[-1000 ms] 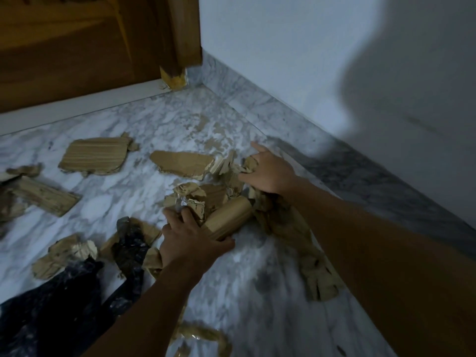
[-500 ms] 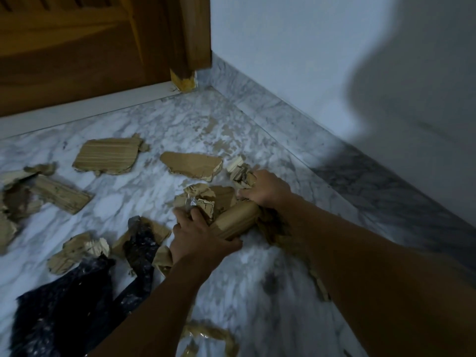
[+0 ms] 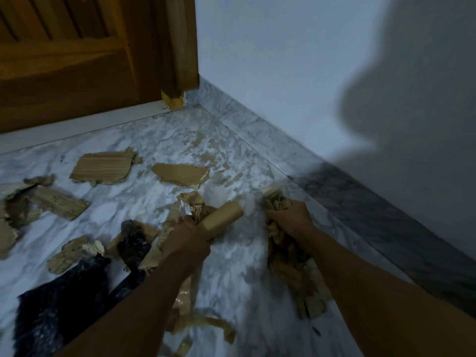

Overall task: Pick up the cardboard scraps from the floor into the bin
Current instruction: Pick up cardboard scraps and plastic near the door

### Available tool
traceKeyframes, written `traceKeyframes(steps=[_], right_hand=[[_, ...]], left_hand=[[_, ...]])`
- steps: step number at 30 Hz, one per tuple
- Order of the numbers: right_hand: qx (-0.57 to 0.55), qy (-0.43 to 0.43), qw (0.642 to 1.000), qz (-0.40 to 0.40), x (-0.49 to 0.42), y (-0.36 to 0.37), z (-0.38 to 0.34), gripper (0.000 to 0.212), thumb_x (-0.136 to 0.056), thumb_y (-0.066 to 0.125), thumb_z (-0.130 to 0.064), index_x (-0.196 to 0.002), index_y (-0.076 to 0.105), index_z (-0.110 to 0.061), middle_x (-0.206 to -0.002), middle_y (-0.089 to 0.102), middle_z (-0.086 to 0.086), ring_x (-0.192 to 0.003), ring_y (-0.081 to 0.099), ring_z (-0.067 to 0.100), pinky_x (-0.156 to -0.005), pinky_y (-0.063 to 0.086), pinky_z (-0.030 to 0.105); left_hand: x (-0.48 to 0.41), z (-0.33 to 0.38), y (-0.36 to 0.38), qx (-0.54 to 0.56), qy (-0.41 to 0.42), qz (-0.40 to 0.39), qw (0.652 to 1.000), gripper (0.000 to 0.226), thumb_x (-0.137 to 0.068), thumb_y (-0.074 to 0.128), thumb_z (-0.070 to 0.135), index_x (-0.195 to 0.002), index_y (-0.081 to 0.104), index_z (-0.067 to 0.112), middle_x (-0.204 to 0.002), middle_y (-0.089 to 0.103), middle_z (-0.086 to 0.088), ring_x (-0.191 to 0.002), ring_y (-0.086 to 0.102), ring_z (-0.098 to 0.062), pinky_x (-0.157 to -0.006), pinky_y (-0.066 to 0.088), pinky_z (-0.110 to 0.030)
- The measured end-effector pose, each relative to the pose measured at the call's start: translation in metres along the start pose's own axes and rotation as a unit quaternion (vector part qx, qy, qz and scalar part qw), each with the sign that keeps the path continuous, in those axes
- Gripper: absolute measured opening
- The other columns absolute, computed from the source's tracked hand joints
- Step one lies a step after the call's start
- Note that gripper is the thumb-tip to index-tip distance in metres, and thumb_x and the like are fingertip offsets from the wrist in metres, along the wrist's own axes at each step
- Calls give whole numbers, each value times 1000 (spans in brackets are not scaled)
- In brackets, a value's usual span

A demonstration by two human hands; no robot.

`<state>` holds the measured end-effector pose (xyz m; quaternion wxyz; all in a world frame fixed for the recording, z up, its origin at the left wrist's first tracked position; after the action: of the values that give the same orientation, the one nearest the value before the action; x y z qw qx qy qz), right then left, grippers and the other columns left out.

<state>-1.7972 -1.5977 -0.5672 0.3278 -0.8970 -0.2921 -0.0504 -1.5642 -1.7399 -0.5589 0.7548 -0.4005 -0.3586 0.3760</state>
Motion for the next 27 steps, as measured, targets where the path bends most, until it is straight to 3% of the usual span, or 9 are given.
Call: traceKeyframes(steps=[2,6,9,11,14,18,21,24,27], right_hand=[[-10,-2,1000,7,11,-12,-1,17,-73,80,-15,-71,68,-3,-75,68,13,-73,64,27,-67,56,38],[-27,-20,999,23,36,-45,-23,28,-72,81,-16,-86,71,6,-78,67,13,-73,63,24,-70,57,39],[-44,-53,997,38,60,-75,-53,20,-74,81,-13,-68,63,-7,-68,63,5,-67,60,21,-61,53,32],[-54,-67,995,42,75,-92,-73,22,-76,80,-13,-64,62,-14,-66,62,2,-68,61,20,-63,51,29],[-63,-85,993,52,105,-123,-104,15,-75,82,-16,-73,71,-6,-72,70,7,-71,67,21,-66,55,33],[-63,-109,988,95,144,-173,-137,16,-72,80,-16,-74,72,-3,-74,72,14,-70,69,25,-70,59,40],[-72,-136,979,135,179,-220,-156,23,-76,80,-14,-87,72,5,-82,74,17,-73,70,26,-76,59,41],[-73,-150,972,164,218,-267,-166,19,-78,76,-14,-85,71,2,-81,74,14,-72,70,27,-71,57,35],[-88,-146,968,185,252,-306,-164,15,-77,76,-18,-81,71,-5,-79,73,8,-72,68,21,-69,56,30]], left_hand=[[5,6,-11,22,12,20,999,47,-83,68,31,-118,51,4,-113,63,-16,-100,63,-31,-78,51,-35],[22,24,-44,63,14,45,997,43,-82,66,32,-115,56,6,-106,66,-15,-90,66,-30,-75,57,-36],[41,51,-77,107,24,43,993,44,-81,69,28,-114,55,2,-105,65,-15,-85,64,-28,-64,52,-30],[55,73,-99,174,37,26,984,47,-78,70,29,-112,53,0,-96,63,-14,-73,59,-24,-51,47,-28],[83,101,-136,266,52,-5,963,42,-76,70,28,-99,47,2,-76,60,-10,-57,59,-21,-45,47,-26],[125,135,-166,336,99,-80,933,38,-85,68,23,-106,48,0,-86,64,-17,-58,60,-23,-42,46,-27],[158,162,-177,365,135,-117,914,37,-84,68,24,-105,52,-1,-83,63,-16,-53,58,-22,-38,43,-24],[192,200,-183,407,167,-153,885,32,-80,68,25,-99,62,1,-83,68,-13,-60,63,-22,-45,48,-24],[232,243,-177,461,187,-210,841,26,-79,66,22,-98,65,3,-89,72,-14,-78,70,-27,-72,61,-36]])
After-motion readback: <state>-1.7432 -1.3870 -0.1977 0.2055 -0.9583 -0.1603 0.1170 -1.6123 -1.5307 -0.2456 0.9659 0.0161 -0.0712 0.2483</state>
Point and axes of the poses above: each hand's wrist, its own x-axis away from the middle knuckle, its own y-axis out of the palm, z = x × y, the point moved 8 cm from there along -x, towards the middle knuckle
